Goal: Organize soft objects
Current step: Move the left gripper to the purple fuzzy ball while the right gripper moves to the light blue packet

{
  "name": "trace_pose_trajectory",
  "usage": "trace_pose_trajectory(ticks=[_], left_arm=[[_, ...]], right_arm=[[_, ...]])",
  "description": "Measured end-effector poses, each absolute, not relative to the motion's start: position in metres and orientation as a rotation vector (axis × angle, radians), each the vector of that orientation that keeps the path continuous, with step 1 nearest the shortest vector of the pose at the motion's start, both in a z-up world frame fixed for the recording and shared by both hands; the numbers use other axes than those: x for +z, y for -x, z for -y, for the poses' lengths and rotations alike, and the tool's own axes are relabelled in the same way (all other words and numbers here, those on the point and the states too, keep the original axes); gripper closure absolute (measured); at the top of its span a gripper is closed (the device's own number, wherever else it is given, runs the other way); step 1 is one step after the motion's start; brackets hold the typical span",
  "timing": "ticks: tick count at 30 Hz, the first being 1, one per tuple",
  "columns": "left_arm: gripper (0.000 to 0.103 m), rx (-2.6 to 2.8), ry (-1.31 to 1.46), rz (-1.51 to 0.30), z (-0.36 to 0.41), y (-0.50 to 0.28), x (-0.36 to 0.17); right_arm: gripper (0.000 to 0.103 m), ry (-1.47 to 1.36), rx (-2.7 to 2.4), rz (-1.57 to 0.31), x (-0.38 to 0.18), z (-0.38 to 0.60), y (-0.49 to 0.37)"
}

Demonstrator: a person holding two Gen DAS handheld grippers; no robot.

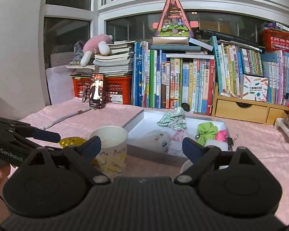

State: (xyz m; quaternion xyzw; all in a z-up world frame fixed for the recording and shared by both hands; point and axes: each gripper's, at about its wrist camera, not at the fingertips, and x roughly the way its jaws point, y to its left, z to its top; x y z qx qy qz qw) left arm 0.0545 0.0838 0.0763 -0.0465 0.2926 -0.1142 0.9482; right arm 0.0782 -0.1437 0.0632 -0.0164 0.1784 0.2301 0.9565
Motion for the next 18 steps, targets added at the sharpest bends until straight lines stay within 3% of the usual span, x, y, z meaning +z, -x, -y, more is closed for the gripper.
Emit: trace_pose_trajectory(ticks=[18], left_arm=[[0.006, -0.115, 0.205, -0.610, -0.109, -0.026, 0.032]], right_arm=[[0.000, 0.139, 0.564, -0.314, 0.025, 0.127, -0.042]])
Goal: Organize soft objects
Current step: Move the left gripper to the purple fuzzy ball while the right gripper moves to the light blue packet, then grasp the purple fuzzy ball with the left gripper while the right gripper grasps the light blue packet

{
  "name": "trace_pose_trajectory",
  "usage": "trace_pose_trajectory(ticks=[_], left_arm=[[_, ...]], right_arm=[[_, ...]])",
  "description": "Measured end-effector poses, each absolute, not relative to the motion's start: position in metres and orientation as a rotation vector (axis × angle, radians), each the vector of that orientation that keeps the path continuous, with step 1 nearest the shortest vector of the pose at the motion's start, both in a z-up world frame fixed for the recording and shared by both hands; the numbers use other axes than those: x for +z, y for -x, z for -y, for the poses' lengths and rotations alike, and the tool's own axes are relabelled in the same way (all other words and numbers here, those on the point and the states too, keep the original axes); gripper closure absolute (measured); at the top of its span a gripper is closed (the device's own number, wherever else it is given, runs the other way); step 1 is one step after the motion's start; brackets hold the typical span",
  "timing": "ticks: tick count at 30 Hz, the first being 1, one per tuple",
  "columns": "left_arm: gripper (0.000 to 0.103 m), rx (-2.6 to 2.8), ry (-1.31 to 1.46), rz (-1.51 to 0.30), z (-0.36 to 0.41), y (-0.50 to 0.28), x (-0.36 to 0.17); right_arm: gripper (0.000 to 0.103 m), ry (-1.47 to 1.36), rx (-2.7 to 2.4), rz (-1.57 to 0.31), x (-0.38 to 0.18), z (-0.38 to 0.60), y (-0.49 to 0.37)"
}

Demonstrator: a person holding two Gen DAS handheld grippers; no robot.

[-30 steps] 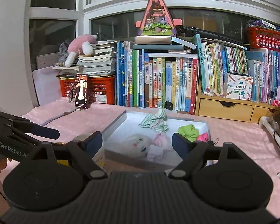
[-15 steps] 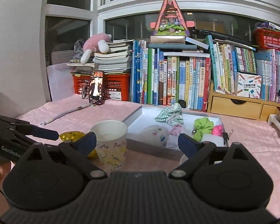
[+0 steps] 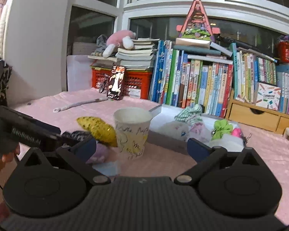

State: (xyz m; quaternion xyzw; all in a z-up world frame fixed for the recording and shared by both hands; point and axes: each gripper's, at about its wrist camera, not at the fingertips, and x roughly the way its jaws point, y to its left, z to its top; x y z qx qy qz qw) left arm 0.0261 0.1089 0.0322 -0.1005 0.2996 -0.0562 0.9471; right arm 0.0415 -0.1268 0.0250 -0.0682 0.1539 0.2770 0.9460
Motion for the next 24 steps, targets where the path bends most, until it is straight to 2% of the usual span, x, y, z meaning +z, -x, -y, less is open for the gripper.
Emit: trace_pose_trajectory(ticks=[12, 24], left_arm=[[0.004, -0.103, 0.263, -0.641, -0.103, -0.033, 0.021], [0.002, -0.098, 0.306, -0.651, -0.103, -0.040, 0.014]], right_arm=[[0.000, 0.265, 0.650, -0.356, -0.013, 0.093, -0.028], [0.000, 0.288, 0.685, -0.410, -0.026, 0.065, -0.037]])
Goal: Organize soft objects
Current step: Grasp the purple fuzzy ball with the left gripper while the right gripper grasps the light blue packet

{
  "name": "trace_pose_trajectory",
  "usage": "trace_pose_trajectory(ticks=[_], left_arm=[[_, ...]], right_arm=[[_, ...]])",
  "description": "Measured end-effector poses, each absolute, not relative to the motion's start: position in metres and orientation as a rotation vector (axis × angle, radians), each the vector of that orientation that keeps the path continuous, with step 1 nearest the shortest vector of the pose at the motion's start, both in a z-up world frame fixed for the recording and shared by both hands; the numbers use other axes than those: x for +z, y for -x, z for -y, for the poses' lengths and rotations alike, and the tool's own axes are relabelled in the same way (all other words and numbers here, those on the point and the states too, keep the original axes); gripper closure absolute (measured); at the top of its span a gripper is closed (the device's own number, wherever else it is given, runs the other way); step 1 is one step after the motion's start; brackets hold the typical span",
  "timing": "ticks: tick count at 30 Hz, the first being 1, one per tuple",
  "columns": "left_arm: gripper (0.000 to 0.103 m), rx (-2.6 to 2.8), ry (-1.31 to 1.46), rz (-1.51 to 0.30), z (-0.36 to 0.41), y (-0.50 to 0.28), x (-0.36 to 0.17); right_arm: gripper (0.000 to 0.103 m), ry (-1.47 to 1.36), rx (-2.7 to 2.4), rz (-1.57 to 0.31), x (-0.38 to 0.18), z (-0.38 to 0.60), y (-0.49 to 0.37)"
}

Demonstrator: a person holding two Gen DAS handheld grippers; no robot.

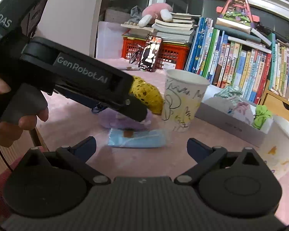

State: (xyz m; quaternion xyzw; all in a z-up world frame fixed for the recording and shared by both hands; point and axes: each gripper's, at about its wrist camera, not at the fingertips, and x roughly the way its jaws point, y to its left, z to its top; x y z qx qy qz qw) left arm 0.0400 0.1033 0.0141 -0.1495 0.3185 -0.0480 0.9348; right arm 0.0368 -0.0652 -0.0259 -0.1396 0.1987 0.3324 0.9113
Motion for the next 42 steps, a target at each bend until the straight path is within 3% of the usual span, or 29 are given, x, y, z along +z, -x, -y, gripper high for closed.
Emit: trace_pose_trajectory(ticks=[15, 20, 26, 42], left_arm=[[0.005, -0.110, 0.391, -0.716, -0.103, -0.056, 0.003], [0.025, -0.110, 0.412, -0.728, -0.107, -0.057, 0.004], [0.037, -0.099, 0.413, -0.733, -0.109, -0.056, 0.006], [0.038, -0.123, 0.436, -0.745, -0.111, -0.052, 0.009]], right_arm=[[0.000, 0.258, 0.672, -0.525, -0.030, 0.050, -0.062], [0.000, 0.234, 0.675, -0.555, -0.031, 0.052, -0.068], [0.000, 0.220, 0.675, -0.573, -0.030, 0.052, -0.071], [0.004, 0.199, 0.697, -0.588, -0.027, 0.052, -0.076]])
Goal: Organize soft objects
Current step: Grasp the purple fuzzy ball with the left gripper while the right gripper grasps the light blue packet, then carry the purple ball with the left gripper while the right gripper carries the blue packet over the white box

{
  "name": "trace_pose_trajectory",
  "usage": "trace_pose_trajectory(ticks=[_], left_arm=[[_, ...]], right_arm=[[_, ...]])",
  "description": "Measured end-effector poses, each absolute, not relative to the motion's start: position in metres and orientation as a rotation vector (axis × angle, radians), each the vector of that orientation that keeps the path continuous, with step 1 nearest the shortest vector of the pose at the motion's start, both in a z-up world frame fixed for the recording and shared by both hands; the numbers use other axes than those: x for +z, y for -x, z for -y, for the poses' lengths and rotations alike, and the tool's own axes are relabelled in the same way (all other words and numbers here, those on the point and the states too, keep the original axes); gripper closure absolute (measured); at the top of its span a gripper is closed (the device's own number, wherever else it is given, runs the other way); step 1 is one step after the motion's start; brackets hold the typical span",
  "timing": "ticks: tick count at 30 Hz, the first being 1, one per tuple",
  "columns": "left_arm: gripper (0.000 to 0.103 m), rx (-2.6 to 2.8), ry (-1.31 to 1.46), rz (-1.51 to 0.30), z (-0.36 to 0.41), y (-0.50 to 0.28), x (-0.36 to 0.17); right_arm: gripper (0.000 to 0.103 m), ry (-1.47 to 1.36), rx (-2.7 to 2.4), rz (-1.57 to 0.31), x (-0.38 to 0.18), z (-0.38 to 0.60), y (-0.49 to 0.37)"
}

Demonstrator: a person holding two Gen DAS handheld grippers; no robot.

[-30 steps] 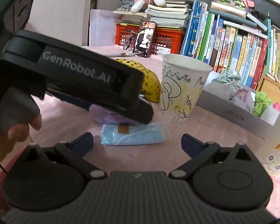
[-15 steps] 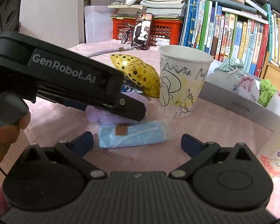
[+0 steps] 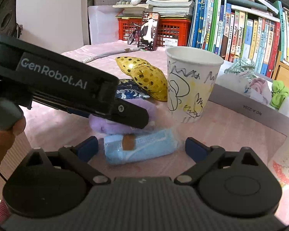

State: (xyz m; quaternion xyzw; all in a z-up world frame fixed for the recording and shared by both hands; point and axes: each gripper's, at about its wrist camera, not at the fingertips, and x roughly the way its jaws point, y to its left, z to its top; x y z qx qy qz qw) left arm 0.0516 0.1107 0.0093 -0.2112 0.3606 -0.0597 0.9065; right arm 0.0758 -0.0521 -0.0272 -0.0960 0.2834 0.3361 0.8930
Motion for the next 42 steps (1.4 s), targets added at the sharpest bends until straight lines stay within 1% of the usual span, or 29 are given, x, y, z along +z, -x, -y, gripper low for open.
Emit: trace_pose_trajectory(ticks=[5, 10, 24, 42], left_arm=[[0.038, -0.127, 0.438, -0.743, -0.111, -0.050, 0.011], [0.038, -0.131, 0.437, -0.735, -0.110, -0.047, 0.014], [0.038, -0.141, 0.417, -0.711, -0.107, -0.037, 0.026], [0.038, -0.182, 0.358, -0.624, -0.104, -0.028, 0.064]], right_arm=[[0.011, 0.195, 0.697, -0.586, -0.027, 0.053, -0.075], [0.014, 0.195, 0.693, -0.583, -0.026, 0.053, -0.073], [0.015, 0.165, 0.638, -0.568, -0.018, 0.064, -0.069], [0.015, 0.150, 0.560, -0.455, 0.016, 0.092, -0.055]])
